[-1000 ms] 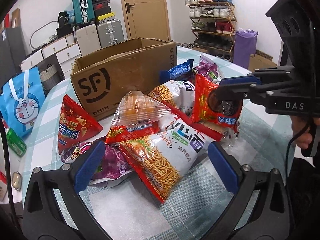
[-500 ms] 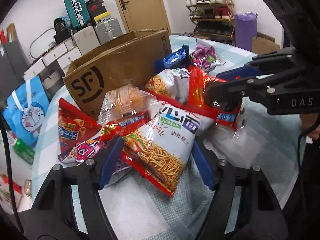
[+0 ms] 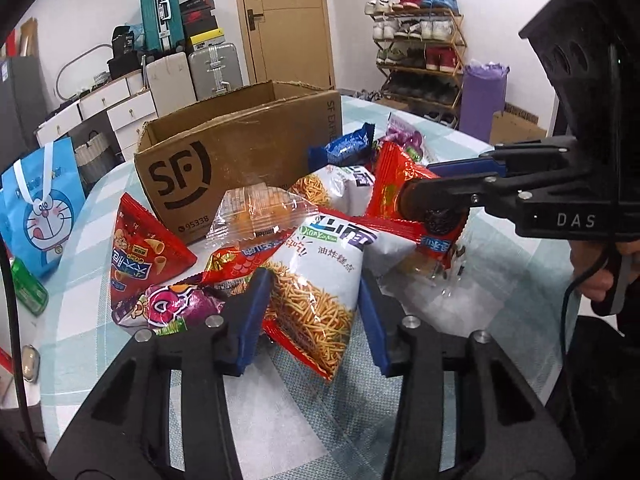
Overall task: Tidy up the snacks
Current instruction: 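Close the right gripper on the Oreo pack while the left gripper grasps the noodle-snack bag, lift both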
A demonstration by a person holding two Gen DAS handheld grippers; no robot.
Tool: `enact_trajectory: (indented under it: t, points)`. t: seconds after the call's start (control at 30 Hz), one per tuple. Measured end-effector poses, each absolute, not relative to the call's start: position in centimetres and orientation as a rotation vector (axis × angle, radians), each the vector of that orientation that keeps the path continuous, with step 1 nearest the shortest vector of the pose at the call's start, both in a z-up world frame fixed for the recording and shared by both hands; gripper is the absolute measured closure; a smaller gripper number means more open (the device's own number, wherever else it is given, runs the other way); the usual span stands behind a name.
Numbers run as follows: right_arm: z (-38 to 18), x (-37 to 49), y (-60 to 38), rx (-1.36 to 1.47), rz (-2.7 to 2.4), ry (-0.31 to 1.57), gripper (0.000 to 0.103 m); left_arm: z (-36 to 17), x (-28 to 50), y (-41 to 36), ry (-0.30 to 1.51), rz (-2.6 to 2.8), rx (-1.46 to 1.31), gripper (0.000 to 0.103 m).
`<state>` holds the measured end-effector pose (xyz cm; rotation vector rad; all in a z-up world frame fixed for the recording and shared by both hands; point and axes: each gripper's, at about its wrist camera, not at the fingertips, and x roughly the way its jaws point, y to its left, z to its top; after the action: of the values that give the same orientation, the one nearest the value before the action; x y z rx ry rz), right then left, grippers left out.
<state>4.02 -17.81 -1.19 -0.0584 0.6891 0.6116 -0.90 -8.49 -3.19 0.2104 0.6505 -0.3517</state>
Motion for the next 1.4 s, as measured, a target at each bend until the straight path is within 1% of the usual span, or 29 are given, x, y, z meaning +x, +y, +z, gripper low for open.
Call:
enact_trajectory:
  t: [0.43, 0.63, 0.67, 0.7, 0.73, 0.77, 0.83, 1.0, 1.03, 1.07, 1.1, 1.13, 1.23, 1.4]
  points:
    - [0.0, 3.8, -18.8, -0.012, 0.610, 0.641, 0.080, -2.1, -2.1, -7.8, 0.625, -0.422, 0.137, 0.068]
    - [0.1, 3.5, -19.1, -0.006, 0.618, 0.637, 0.080, -2.3, -2.3, -8.2, 0.641, -0.430, 0.159, 0.067]
    - [0.0, 3.5, -19.0, -0.011, 0.621, 0.646, 0.080, -2.4, -2.2, -8.4, 0.649, -0.434, 0.165, 0.065]
    - [-0.1, 3.5, -19.0, -0.012, 0.621, 0.648, 0.080, -2.4, -2.4, -8.6, 0.648, -0.428, 0.177, 0.061]
    - [-0.2, 3.5, -19.0, -0.014, 0.621, 0.651, 0.080, -2.5, -2.4, -8.8, 0.650, -0.430, 0.189, 0.053]
    - [-0.2, 3.6, -18.9, -0.015, 0.622, 0.655, 0.080, -2.6, -2.4, -9.0, 0.652, -0.434, 0.195, 0.038]
    - [-0.3, 3.5, -18.8, -0.016, 0.625, 0.657, 0.080, -2.7, -2.4, -9.5, 0.653, -0.445, 0.215, 0.022]
    - [-0.4, 3.7, -18.7, -0.015, 0.621, 0.665, 0.080, -3.4, -1.5, -10.3, 0.711, -0.445, 0.243, 0.023]
    - [-0.5, 3.7, -18.7, -0.015, 0.621, 0.667, 0.080, -3.7, -1.3, -10.5, 0.734, -0.439, 0.252, 0.035]
    - [-0.5, 3.8, -18.7, -0.016, 0.622, 0.668, 0.080, -3.9, -1.2, -10.5, 0.746, -0.449, 0.251, 0.050]
    - [-0.5, 3.8, -18.7, -0.015, 0.621, 0.667, 0.080, -4.0, -1.2, -10.6, 0.755, -0.462, 0.250, 0.051]
    - [-0.4, 3.8, -18.7, -0.014, 0.621, 0.666, 0.080, -3.9, -1.5, -10.7, 0.743, -0.458, 0.259, 0.056]
    - [-0.2, 3.8, -18.9, -0.007, 0.622, 0.657, 0.081, -3.7, -2.1, -10.7, 0.717, -0.472, 0.261, 0.060]
    - [0.0, 3.8, -19.1, -0.011, 0.615, 0.656, 0.086, -3.3, -2.2, -10.0, 0.709, -0.480, 0.225, 0.060]
